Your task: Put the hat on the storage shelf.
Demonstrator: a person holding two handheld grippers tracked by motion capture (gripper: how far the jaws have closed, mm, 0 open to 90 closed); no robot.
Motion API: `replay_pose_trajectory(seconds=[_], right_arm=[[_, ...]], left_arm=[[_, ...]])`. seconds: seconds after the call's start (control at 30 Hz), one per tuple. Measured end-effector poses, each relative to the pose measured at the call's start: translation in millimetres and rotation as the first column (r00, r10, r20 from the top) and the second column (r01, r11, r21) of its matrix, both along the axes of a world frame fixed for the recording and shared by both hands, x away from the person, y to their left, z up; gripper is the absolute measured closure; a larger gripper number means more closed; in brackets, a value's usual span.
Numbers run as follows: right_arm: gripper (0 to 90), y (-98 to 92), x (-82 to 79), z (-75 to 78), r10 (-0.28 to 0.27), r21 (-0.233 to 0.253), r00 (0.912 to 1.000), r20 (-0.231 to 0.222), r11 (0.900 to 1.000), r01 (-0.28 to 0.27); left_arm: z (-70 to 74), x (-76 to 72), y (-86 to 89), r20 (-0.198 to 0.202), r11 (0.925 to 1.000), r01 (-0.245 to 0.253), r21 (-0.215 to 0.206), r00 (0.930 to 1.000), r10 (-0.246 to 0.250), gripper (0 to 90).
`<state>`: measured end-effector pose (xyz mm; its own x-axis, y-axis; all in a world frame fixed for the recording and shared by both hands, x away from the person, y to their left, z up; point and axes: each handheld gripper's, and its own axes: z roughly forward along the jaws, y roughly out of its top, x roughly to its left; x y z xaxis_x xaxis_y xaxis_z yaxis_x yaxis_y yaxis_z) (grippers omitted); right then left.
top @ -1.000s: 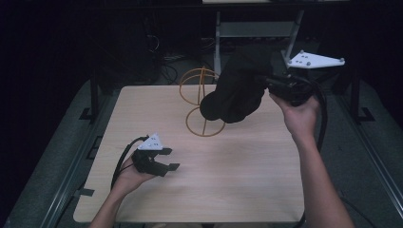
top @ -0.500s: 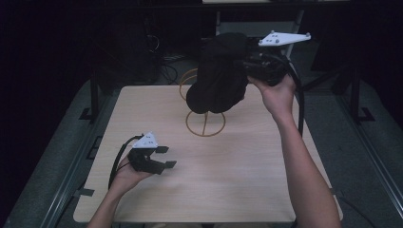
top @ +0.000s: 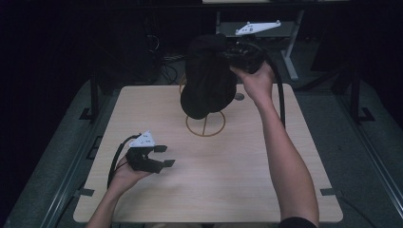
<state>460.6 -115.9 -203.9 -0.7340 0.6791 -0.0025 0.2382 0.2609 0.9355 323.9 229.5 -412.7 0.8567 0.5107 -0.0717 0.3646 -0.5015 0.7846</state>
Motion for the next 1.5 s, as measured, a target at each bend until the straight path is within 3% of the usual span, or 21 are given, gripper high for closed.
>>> replay_pose_trajectory(seconds=[0.13,0.37,0.57,0.77,1.13,1.5], right_arm=[[82.7,9.1,11.0,-5.2,0.003,0.019,0.9999,-0.011,1.000,-0.003],[82.7,22.5,26.8,-9.2,0.010,0.000,0.9996,-0.027,1.000,-0.010],[82.7,34.5,39.4,-11.5,0.007,-0.018,0.9993,-0.036,1.000,-0.008],[81.3,43.9,54.7,-13.1,0.011,-0.040,0.9963,-0.085,0.999,-0.015],[74.7,69.2,64.8,-29.9,-0.016,-0.117,0.9977,-0.066,0.993,0.008],[59.7,86.5,63.9,-41.6,0.021,-0.180,0.9990,-0.039,0.983,-0.027]], left_arm=[[0.9,-0.2,1.6,-0.003,0.9999,-0.006,-0.009,1.0000,0.006,33.1],[4.2,-0.5,8.7,-0.007,0.9976,-0.023,-0.065,0.9997,0.023,33.2],[3.9,0.5,11.5,-0.013,0.9972,-0.024,-0.072,0.9997,0.023,33.1],[5.0,1.0,16.3,-0.014,0.9946,-0.039,-0.097,0.9992,0.038,33.2],[3.9,2.7,17.8,-0.021,0.9937,-0.037,-0.106,0.9992,0.035,33.1],[2.7,3.4,14.8,-0.029,0.9956,-0.021,-0.092,0.9994,0.018,33.1]])
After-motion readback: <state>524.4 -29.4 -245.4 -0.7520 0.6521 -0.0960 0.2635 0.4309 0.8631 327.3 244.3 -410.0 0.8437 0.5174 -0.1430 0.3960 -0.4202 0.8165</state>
